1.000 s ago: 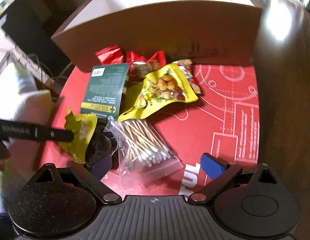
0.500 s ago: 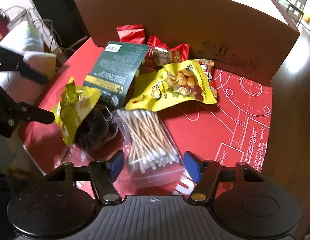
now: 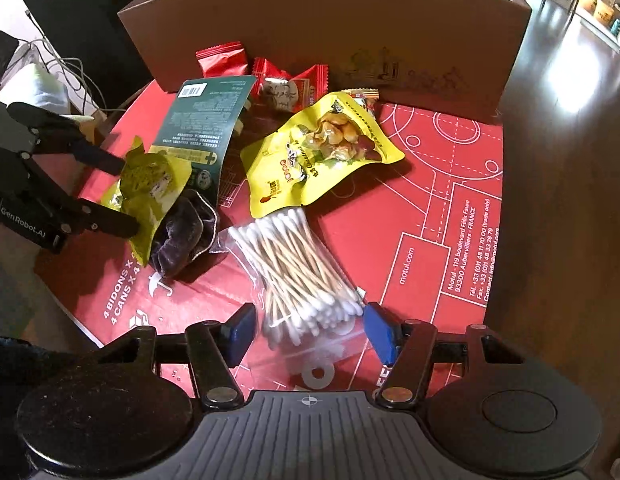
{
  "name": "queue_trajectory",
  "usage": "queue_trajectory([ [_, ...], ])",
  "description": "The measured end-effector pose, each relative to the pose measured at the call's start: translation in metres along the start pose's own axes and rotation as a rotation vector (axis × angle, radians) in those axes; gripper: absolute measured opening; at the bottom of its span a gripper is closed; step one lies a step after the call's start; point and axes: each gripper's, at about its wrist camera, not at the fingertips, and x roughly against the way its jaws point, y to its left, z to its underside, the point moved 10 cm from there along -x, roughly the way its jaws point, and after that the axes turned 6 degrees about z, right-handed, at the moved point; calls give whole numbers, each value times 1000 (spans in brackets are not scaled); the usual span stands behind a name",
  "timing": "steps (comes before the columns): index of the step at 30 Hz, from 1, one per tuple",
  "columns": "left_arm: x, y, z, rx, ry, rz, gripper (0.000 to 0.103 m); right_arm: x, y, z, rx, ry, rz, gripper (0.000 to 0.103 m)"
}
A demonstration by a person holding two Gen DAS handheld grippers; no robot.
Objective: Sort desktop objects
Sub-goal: 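Close the left tool on the yellow snack packet and lift it, then carry the yellow packet toward the box with the left tool while the right tool grasps the cotton swab bag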
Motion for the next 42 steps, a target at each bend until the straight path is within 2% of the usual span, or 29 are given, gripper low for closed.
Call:
queue_trajectory([
  [2, 3, -4, 1, -26, -19, -14, 63, 0, 0, 0, -1, 0, 2, 61],
  [4, 7, -7, 3, -55, -36, -32, 55, 1, 0, -1, -2, 0, 3, 61],
  [5, 9, -9, 3, -52, -44, -30, 41, 1, 0, -1, -2, -1, 3, 60],
  [6, 12, -9, 4, -39, -46, -31, 11, 1, 0, 0, -2, -1, 5, 60],
  [7, 13, -8, 7, -21, -35, -28, 0, 2, -1, 0, -3, -2, 7, 60],
  [10, 17, -3, 18, 34, -10, -28, 0, 2, 0, 1, 5, 2, 7, 60],
  [11, 19, -2, 22, 52, -1, -28, 5, 3, 1, 1, 8, 3, 7, 60],
  [12, 21, -1, 26, 70, 3, -26, 17, 3, 1, 1, 10, 4, 8, 60],
  [13, 24, 0, 25, 85, -9, -15, 25, 2, 1, 1, 11, 3, 11, 60],
  [14, 27, 0, 25, 100, -24, -4, 40, 2, 2, 1, 13, 3, 13, 60],
  [15, 31, 0, 22, 118, -46, 9, 45, 2, 2, 1, 14, 2, 16, 60],
  [17, 37, -2, 17, 128, -76, 28, 46, 2, 2, 1, 13, 0, 19, 61],
  [19, 40, -7, 13, 120, -78, 58, 54, 2, 2, 1, 12, 0, 19, 61],
  [21, 41, -16, 13, 101, -63, 91, 69, 2, 1, 0, 10, 1, 18, 61],
  [23, 38, -29, 14, 70, -41, 115, 70, 2, 1, 0, 9, 0, 19, 61],
  [24, 36, -36, 15, 62, -29, 121, 77, 2, 1, 0, 9, 0, 20, 61],
  [26, 27, -48, 19, 59, 8, 114, 90, 2, 2, 0, 7, -2, 24, 61],
  [27, 19, -52, 22, 56, 26, 94, 92, 2, 2, 0, 7, -3, 25, 61],
  [31, -10, -56, 31, 89, 93, -1, 91, 1, 2, 0, 5, -5, 32, 61],
  [33, -16, -55, 32, 96, 92, -41, 82, 2, 3, 1, 6, -5, 36, 61],
  [34, -16, -56, 30, 68, 78, -63, 78, 2, 3, 1, 5, -6, 37, 61],
  [35, -16, -57, 29, 44, 67, -82, 66, 2, 3, 1, 4, -8, 37, 61],
  [40, -9, -55, 31, 42, 45, -56, 60, 3, 7, 3, 30, -4, 40, 59],
  [42, -4, -52, 34, 55, 41, -51, 57, 6, 10, 3, 51, -6, 35, 46],
])
